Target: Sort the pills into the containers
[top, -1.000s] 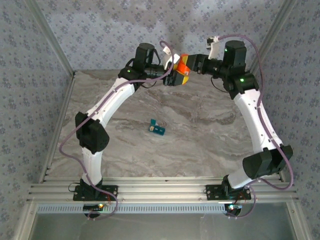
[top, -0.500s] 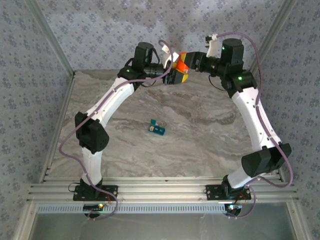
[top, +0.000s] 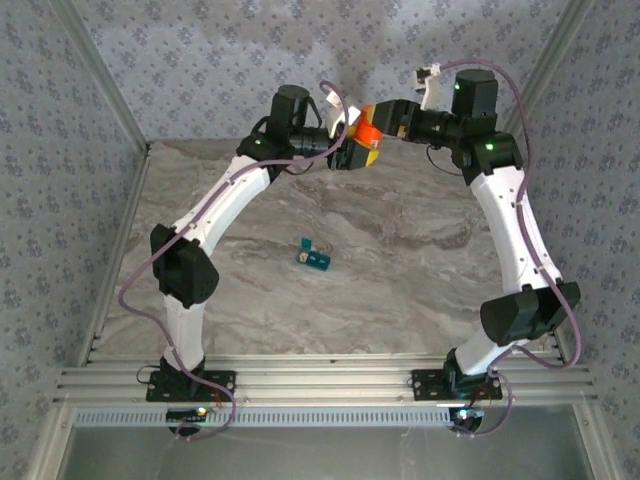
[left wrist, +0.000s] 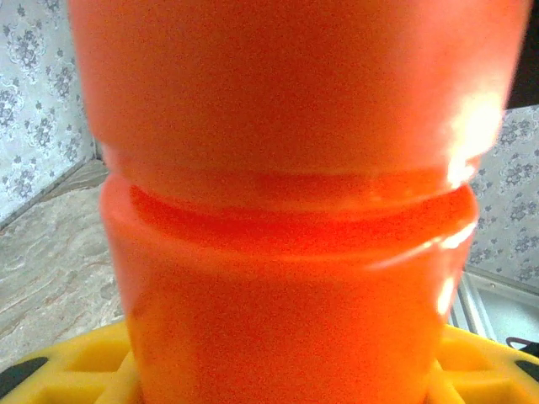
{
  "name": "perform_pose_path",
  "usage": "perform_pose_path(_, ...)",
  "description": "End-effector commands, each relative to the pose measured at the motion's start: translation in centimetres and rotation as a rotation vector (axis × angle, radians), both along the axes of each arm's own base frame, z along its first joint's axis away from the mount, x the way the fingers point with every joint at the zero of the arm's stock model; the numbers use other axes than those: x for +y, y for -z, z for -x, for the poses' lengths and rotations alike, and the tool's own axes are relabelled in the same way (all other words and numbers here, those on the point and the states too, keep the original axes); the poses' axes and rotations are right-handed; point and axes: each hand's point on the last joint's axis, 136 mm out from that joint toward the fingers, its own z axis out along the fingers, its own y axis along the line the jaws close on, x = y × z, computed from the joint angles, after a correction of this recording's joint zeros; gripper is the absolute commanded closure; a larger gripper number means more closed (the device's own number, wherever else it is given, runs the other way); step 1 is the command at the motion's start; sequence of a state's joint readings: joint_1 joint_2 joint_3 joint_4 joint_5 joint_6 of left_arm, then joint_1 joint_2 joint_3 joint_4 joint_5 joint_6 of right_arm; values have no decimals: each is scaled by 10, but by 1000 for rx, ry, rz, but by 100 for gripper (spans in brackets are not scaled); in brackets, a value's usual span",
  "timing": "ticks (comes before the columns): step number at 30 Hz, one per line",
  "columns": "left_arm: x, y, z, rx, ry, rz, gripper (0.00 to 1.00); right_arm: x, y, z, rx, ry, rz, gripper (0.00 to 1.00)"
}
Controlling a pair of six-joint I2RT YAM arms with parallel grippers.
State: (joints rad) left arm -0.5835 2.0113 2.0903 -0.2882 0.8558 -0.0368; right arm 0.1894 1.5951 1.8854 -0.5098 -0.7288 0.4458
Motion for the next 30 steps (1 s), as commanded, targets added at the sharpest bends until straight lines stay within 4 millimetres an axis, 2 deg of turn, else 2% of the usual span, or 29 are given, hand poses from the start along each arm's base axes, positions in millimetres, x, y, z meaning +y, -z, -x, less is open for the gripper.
perform_pose_path(1, 7, -37, 7, -90, 14, 54, 100, 2, -14, 13, -14, -69, -16, 31)
perform_pose_path(7, 11, -33, 12, -81, 37, 40, 100, -16, -28, 19, -54, -83, -18, 23)
perform_pose_path(11, 12, -31, 17, -75, 63, 32, 100, -30, -31, 14, -69, -106, -28, 22)
perform_pose_path(14, 13, -29, 21, -65, 88, 25, 100, -33, -34, 14, -85, -153, -38, 22)
perform_pose_path(19, 14, -26, 27, -47, 127, 13, 100, -26, -39, 13, -84, -219, -44, 22)
perform_pose_path(30, 12, -24, 33, -25, 170, 11, 100, -2, -22, 8, -60, -249, 40, 22)
